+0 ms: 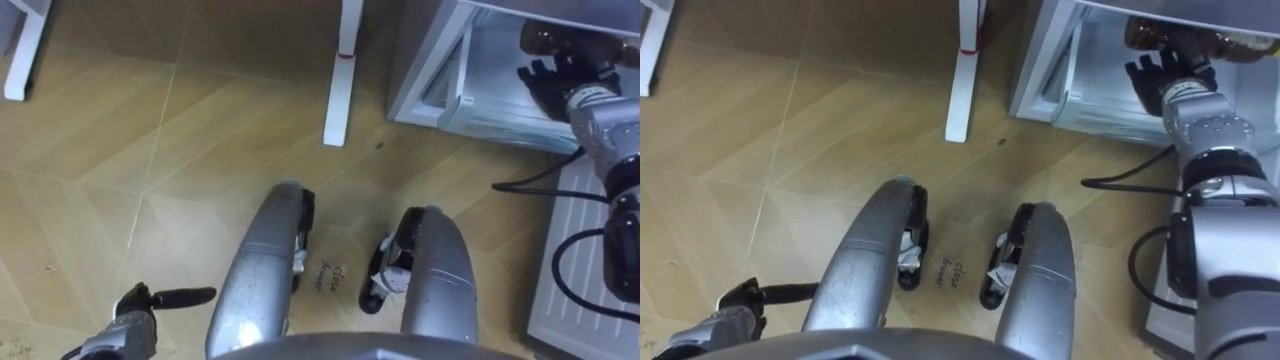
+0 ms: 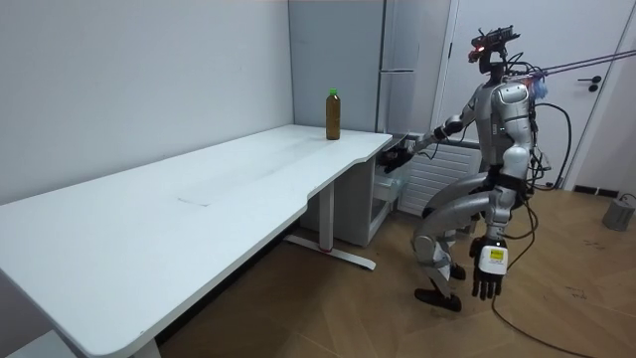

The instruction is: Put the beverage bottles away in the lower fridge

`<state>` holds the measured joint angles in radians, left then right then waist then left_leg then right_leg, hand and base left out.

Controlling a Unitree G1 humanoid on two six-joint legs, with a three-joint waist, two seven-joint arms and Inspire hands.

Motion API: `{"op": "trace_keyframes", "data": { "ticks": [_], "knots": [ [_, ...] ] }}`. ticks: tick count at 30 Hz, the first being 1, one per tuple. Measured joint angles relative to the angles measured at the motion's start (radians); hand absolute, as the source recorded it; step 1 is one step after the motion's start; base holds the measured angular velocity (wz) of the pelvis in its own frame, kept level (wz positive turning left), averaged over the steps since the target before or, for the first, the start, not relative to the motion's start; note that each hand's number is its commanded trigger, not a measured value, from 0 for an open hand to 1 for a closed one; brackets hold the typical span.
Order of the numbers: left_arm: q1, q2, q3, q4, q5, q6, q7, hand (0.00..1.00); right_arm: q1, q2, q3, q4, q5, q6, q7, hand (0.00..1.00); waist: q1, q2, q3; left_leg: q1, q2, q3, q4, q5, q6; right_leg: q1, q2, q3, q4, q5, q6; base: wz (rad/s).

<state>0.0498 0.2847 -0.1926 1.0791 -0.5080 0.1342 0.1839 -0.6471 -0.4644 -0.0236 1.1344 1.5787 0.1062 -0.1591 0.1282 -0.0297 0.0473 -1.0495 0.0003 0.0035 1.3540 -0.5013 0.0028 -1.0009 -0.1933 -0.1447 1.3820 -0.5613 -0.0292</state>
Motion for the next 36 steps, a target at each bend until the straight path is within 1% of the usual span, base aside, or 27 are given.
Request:
{"op": "trace_keyframes", "data": {
  "ticks": [2, 4, 6, 7, 13, 16, 18, 20, 21, 22, 24, 26, 28, 29, 31, 34, 36],
  "knots": [
    [0.019, 0.002, -0.011, -0.001, 0.0, 0.001, -0.004, 0.0, 0.008, 0.0, 0.001, 0.002, -0.005, 0.0, -0.013, 0.0, -0.005, 0.001, -0.0002, 0.0, 0.003, 0.002, -0.003, -0.001, 0.001, 0.0, 0.002, 0.001, -0.004, 0.003, 0.0, -0.04],
    [0.024, 0.002, -0.012, 0.0, 0.0, 0.007, -0.004, 0.0, 0.011, 0.0, 0.002, 0.006, -0.006, -0.004, -0.019, 0.0, -0.011, 0.001, -0.0002, 0.001, 0.004, 0.005, -0.004, -0.002, 0.003, 0.0, 0.002, 0.003, -0.005, 0.003, 0.001, 0.0],
    [0.024, 0.002, -0.016, 0.0, 0.0, 0.01, -0.006, 0.0, 0.013, 0.0, 0.002, 0.006, -0.004, -0.004, -0.021, 0.0, -0.013, 0.001, -0.0003, 0.004, 0.004, 0.009, -0.007, -0.002, 0.003, -0.001, 0.002, 0.006, -0.007, 0.003, 0.001, -0.02],
    [0.023, 0.002, -0.016, -0.001, 0.0, 0.009, -0.013, 0.0, 0.015, 0.0, 0.001, 0.006, -0.004, -0.004, -0.023, 0.0, -0.013, 0.001, -0.0004, 0.008, 0.004, 0.013, -0.011, -0.002, 0.003, 0.001, 0.002, 0.006, -0.007, 0.005, 0.005, 0.0],
    [0.023, 0.002, -0.014, -0.001, -0.001, 0.002, -0.025, 0.0, 0.024, 0.0, 0.001, 0.006, -0.001, -0.004, -0.039, 0.0, -0.016, 0.002, -0.0008, 0.026, 0.006, 0.023, -0.037, -0.001, 0.001, 0.007, 0.003, 0.017, -0.025, 0.006, 0.005, -0.01],
    [0.026, 0.004, -0.009, 0.0, -0.001, -0.002, -0.03, 0.0, 0.027, 0.0, 0.001, 0.006, -0.001, -0.006, -0.043, 0.0, -0.016, 0.002, -0.0007, 0.043, 0.007, 0.025, -0.07, 0.006, -0.004, 0.021, 0.004, 0.012, -0.057, 0.019, -0.003, -0.05],
    [0.026, 0.005, -0.009, 0.001, -0.001, -0.002, -0.035, 0.0, 0.029, 0.0, -0.002, 0.006, 0.002, -0.019, -0.034, 0.0, -0.017, 0.002, -0.0008, 0.065, 0.007, 0.025, -0.095, 0.012, 0.0, 0.044, 0.007, 0.004, -0.082, 0.029, -0.01, 0.0],
    [0.025, 0.004, -0.007, 0.004, 0.0, -0.003, -0.036, 0.0, 0.03, 0.0, -0.02, 0.006, 0.019, -0.025, -0.015, 0.0, -0.014, 0.002, -0.0015, 0.104, 0.012, 0.017, -0.134, 0.017, -0.001, 0.09, 0.023, -0.001, -0.133, 0.04, -0.003, 0.0],
    [0.025, 0.004, -0.007, 0.005, -0.001, -0.003, -0.036, 0.0, 0.033, 0.0, -0.023, 0.007, 0.02, -0.025, -0.014, 0.0, -0.013, 0.002, -0.0018, 0.115, 0.015, 0.017, -0.147, 0.02, 0.0, 0.101, 0.025, -0.003, -0.149, 0.045, -0.002, -0.05],
    [0.026, 0.004, -0.008, 0.006, -0.003, -0.004, -0.036, 0.0, 0.05, 0.0, -0.023, 0.009, 0.02, -0.022, -0.013, 0.0, -0.012, 0.002, -0.0017, 0.136, 0.021, 0.021, -0.181, 0.031, 0.004, 0.125, 0.028, -0.008, -0.186, 0.057, -0.002, -0.03],
    [0.031, 0.004, -0.009, 0.006, -0.01, -0.003, -0.037, 0.0, 0.068, 0.001, -0.023, 0.009, 0.02, -0.02, -0.012, 0.0, -0.011, 0.002, -0.0022, 0.166, 0.02, 0.028, -0.235, 0.049, 0.01, 0.155, 0.029, -0.014, -0.241, 0.078, 0.005, 0.0],
    [0.031, 0.005, -0.008, 0.002, -0.001, -0.001, -0.037, 0.0, 0.087, 0.001, -0.033, 0.013, 0.021, -0.018, -0.012, 0.0, -0.011, 0.005, -0.0035, 0.198, 0.014, 0.03, -0.301, 0.072, 0.015, 0.187, 0.028, -0.021, -0.307, 0.102, 0.012, 0.05],
    [0.027, 0.003, -0.009, 0.0, 0.0, 0.001, -0.04, 0.0, 0.091, 0.001, -0.038, 0.033, 0.02, -0.018, -0.012, 0.0, -0.015, 0.005, -0.0038, 0.223, 0.007, 0.029, -0.339, 0.081, 0.018, 0.212, 0.03, -0.02, -0.344, 0.112, 0.021, 0.03],
    [0.023, 0.003, -0.009, 0.001, -0.001, 0.005, -0.041, 0.0, 0.1, 0.001, -0.038, 0.037, 0.02, -0.017, -0.012, 0.0, -0.012, 0.009, -0.0056, 0.24, 0.01, 0.029, -0.357, 0.083, 0.018, 0.231, 0.039, -0.019, -0.37, 0.119, 0.025, -0.04],
    [0.016, 0.003, -0.009, 0.002, -0.001, 0.009, -0.041, 0.0, 0.112, 0.003, -0.038, 0.037, 0.014, -0.014, -0.012, 0.0, -0.01, 0.013, -0.0082, 0.261, 0.014, 0.03, -0.388, 0.09, 0.019, 0.253, 0.045, -0.022, -0.41, 0.134, 0.026, -0.1],
    [-0.01, 0.002, -0.007, 0.006, -0.008, 0.013, -0.048, 0.0, 0.113, 0.003, -0.038, 0.041, -0.006, -0.003, -0.02, 0.0, -0.013, 0.016, -0.0089, 0.296, 0.011, 0.041, -0.452, 0.112, 0.026, 0.283, 0.046, -0.019, -0.471, 0.16, 0.033, -0.06],
    [-0.021, -0.001, -0.006, 0.006, -0.012, 0.012, -0.054, 0.0, 0.113, 0.004, -0.038, 0.059, -0.021, 0.005, -0.021, 0.0, -0.014, 0.018, -0.0091, 0.326, 0.009, 0.047, -0.48, 0.117, 0.029, 0.31, 0.044, -0.017, -0.495, 0.165, 0.037, -0.02]
  ]
}}
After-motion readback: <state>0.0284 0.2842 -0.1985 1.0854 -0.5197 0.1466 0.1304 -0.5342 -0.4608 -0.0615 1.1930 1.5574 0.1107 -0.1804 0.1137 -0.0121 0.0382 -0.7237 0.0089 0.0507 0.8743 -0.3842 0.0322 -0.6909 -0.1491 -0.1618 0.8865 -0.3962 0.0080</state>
